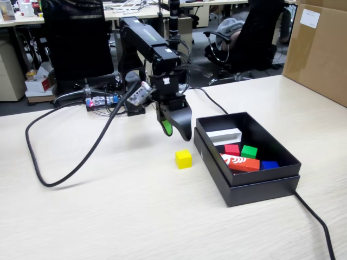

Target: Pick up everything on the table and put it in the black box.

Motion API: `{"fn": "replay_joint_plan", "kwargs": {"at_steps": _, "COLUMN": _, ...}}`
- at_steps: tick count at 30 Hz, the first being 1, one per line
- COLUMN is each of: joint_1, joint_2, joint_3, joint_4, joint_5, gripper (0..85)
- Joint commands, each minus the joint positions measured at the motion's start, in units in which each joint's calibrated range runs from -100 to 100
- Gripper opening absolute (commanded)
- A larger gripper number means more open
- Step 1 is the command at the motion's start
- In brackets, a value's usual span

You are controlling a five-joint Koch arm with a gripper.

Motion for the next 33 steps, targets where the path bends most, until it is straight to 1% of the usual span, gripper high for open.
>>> {"fn": "replay_joint_plan", "kwargs": {"at_steps": 1, "joint_1": -0.59, "joint_2": -1.33, "joint_3": 0.02, "joint_4": 6.59, "joint_5": 0.24, "gripper": 49.2}}
{"fn": "replay_joint_plan", "kwargs": {"at_steps": 6, "joint_1": -0.39, "joint_2": 2.00, "joint_3": -0.25, "joint_4": 9.70, "joint_5": 0.54, "gripper": 48.9}}
{"fn": "replay_joint_plan", "kwargs": {"at_steps": 18, "joint_1": 0.78, "joint_2": 10.61, "joint_3": 5.64, "joint_4": 12.46, "joint_5": 2.20, "gripper": 47.5}}
{"fn": "replay_joint_plan", "kwargs": {"at_steps": 33, "joint_1": 0.24, "joint_2": 14.85, "joint_3": 5.82, "joint_4": 14.88, "joint_5": 2.15, "gripper": 47.2}}
